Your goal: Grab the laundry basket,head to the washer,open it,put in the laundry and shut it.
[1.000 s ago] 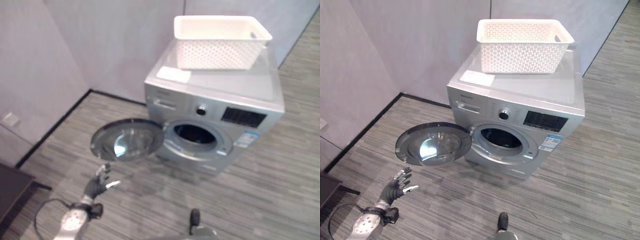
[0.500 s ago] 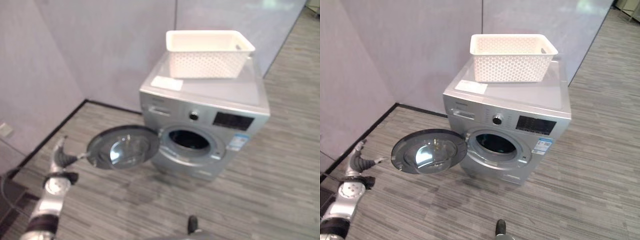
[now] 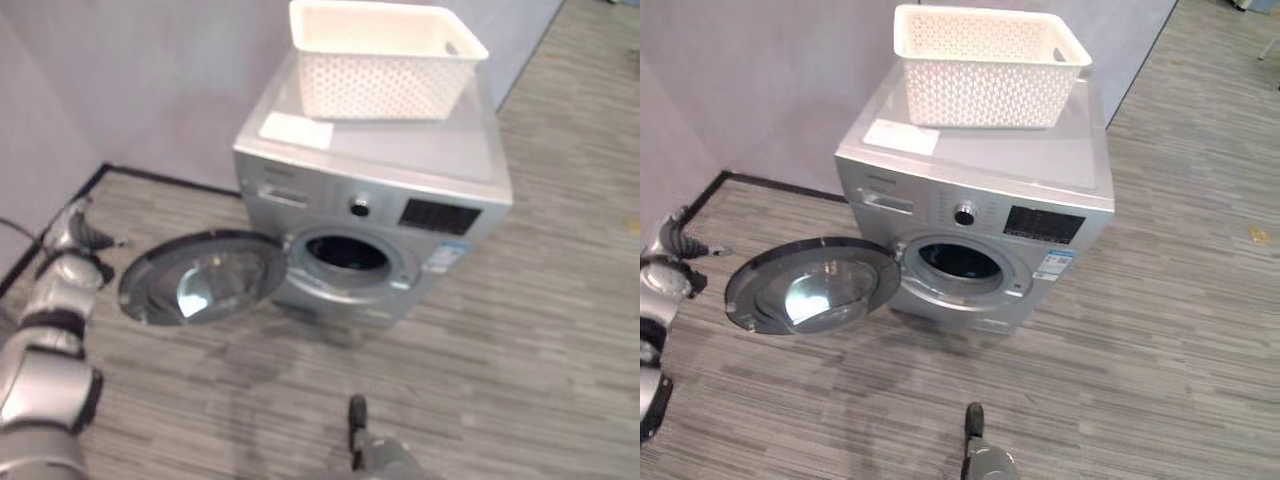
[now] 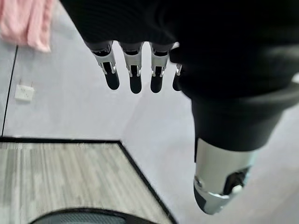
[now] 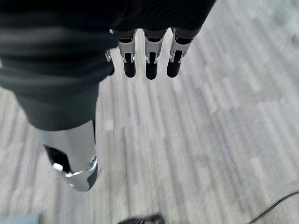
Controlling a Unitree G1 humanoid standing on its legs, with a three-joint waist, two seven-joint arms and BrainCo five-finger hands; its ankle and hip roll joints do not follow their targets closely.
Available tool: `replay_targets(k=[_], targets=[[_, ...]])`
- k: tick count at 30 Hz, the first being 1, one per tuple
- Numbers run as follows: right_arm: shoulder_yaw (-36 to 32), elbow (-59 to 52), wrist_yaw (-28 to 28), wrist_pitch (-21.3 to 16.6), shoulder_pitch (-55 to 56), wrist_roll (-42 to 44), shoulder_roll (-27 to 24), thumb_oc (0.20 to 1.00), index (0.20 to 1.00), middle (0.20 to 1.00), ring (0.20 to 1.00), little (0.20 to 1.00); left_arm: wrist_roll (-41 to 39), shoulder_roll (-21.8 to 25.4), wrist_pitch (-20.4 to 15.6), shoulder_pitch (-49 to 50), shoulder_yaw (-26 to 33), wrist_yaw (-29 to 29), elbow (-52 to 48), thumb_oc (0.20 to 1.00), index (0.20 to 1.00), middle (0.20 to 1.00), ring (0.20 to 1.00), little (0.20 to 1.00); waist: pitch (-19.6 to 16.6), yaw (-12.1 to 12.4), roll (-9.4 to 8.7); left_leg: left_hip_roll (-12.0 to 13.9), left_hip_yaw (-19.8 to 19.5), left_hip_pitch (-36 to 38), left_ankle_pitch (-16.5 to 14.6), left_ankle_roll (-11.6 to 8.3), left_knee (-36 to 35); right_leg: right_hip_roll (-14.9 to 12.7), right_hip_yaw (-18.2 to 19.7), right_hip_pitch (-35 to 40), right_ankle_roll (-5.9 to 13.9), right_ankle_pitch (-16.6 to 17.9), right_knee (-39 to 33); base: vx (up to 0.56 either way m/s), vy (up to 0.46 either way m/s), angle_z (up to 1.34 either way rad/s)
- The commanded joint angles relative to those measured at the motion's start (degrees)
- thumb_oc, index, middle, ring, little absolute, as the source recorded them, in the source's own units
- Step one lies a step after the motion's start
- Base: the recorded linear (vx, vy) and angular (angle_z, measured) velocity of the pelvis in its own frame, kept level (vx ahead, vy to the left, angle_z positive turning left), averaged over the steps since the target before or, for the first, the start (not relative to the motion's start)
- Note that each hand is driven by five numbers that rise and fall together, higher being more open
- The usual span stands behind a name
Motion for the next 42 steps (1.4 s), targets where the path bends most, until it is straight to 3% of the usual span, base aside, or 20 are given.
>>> replay_targets(k=[1, 16, 26, 29, 37, 42], targets=[[1.6, 1.76, -1.31, -1.13, -3.08, 2.27, -1.35, 1.0, 1.0, 1.0, 1.0, 1.0, -2.57, 1.83, 0.08, -13.54, -3.57, -0.95, 7.02, 1.0, 1.0, 1.0, 1.0, 1.0, 3.82, -1.51, 0.23, -0.45, -1.23, 1.98, -1.42, 4.17, 0.83, -1.01, 3.8, -1.93, 6.39, -5.99, 3.24, -0.03, -0.031, 0.03], [8.03, -1.63, -1.91, -1.67, -9.7, 7.31, 0.52, 1.0, 1.0, 1.0, 1.0, 1.0, -3.27, 1.96, 4.29, -29.65, -12.64, -2.52, 18.29, 1.0, 1.0, 1.0, 1.0, 1.0, 6.4, -3.2, -1.78, 0.85, -2.16, -4.15, 1.28, 3.79, 0.83, -0.17, 4.63, -8.76, 6.07, -3.43, 2.56, 0.0, -0.002, 0.0], [8.67, -1.9, -2.4, -1.67, -10.37, 7.24, -0.25, 1.0, 1.0, 1.0, 1.0, 1.0, 1.29, 3.39, 6.16, -30.71, -15.78, -4.42, 21.14, 1.0, 1.0, 1.0, 1.0, 1.0, 6.77, -4.34, -2.75, 1.48, -2.21, -6.13, 1.86, 3.5, 0.83, 0.14, 4.89, -11.1, 5.88, -2.69, 2.69, 0.01, 0.004, 0.0], [8.91, -1.34, -2.51, -1.48, -10.48, 6.71, -0.54, 1.0, 1.0, 1.0, 1.0, 1.0, 2.75, 3.08, 6.73, -29.21, -16.23, -6.44, 22.4, 1.0, 1.0, 1.0, 1.0, 1.0, 6.51, -4.14, -2.11, 2.34, -2.3, -5.59, 0.34, 3.36, 0.83, 1.09, 5.36, -10.81, 6.41, -3.59, 2.53, 0.06, 0.024, -0.05], [10.35, 0.28, -2.92, -0.75, -14.01, 5.99, 0.01, 1.0, 1.0, 1.0, 1.0, 1.0, 9.0, -1.22, 8.44, -24.0, -17.59, -11.17, 21.65, 1.0, 1.0, 1.0, 1.0, 1.0, 6.5, -4.17, -2.6, 2.01, -2.53, -7.08, 1.94, 3.43, 0.83, 0.81, 5.32, -12.23, 5.5, -2.67, 2.53, -0.03, -0.01, -0.03], [10.5, 2.2, -3.02, 0.15, -15.63, 6.16, 0.03, 1.0, 1.0, 1.0, 1.0, 1.0, 9.07, -7.42, 8.24, -18.98, -17.63, -15.35, 18.29, 1.0, 1.0, 1.0, 1.0, 1.0, 6.9, -3.79, -1.89, 1.97, -2.66, -6.84, 1.89, 3.55, 0.83, 0.77, 5.34, -11.99, 5.35, -2.84, 2.59, 0.0, 0.0, 0.0]])
